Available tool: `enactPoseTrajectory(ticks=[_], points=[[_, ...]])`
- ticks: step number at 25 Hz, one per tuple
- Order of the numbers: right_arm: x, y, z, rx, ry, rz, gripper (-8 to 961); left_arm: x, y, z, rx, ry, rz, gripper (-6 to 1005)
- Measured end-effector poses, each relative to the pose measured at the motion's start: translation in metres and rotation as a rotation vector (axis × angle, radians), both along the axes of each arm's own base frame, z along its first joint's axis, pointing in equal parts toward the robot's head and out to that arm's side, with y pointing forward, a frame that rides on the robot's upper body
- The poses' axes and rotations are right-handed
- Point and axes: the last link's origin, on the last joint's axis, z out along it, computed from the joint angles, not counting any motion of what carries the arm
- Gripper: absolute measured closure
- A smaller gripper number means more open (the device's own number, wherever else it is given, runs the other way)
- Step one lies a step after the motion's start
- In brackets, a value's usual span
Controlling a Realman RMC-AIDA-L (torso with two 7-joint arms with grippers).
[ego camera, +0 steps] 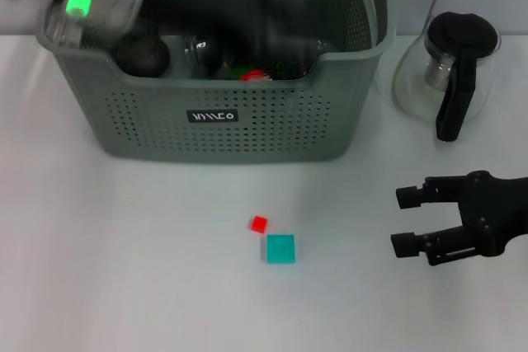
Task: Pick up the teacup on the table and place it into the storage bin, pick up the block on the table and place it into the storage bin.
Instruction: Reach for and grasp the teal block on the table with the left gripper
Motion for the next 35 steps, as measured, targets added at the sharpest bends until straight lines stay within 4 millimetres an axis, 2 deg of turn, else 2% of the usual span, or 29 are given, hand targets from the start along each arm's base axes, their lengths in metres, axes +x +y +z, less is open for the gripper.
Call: enactPoseTrajectory(ticks=[3,5,8,11,12,13,14,22,28,35], points=[[0.003,0.000,0.003,0.009,-0.001,-0.010,8,-0.006,-0.050,-0.009,-0.199,0.103,-0.158,290],[0.007,0.000,0.005,0.014,-0.006,-0.025,8,-0.014,-0.074,-0.020,-0.298,0.171,-0.210,204],[0.014,0.000,0.007,0.014,-0.015,-0.052,8,-0.024,-0.086,-0.042,-0.357,0.268,-0.216,76],[0.018,0.000,0.009,0.015,-0.020,-0.068,9,-0.033,-0.080,-0.067,-0.325,0.361,-0.201,68],[0.020,0.000,0.010,0.016,-0.021,-0.074,9,-0.037,-0.075,-0.081,-0.300,0.408,-0.199,65],[0.021,0.000,0.011,0.017,-0.020,-0.079,9,-0.037,-0.075,-0.081,-0.300,0.408,-0.199,62],[0.023,0.000,0.011,0.017,-0.020,-0.084,9,-0.042,-0.067,-0.108,-0.288,0.484,-0.206,59],[0.030,-0.003,0.013,0.017,-0.020,-0.107,9,-0.046,-0.049,-0.156,-0.273,0.656,-0.201,43],[0.036,-0.005,0.012,0.029,-0.024,-0.112,9,-0.045,-0.038,-0.172,-0.262,0.714,-0.201,48],[0.038,-0.005,0.010,0.033,-0.024,-0.112,9,-0.049,-0.033,-0.177,-0.252,0.732,-0.190,71]])
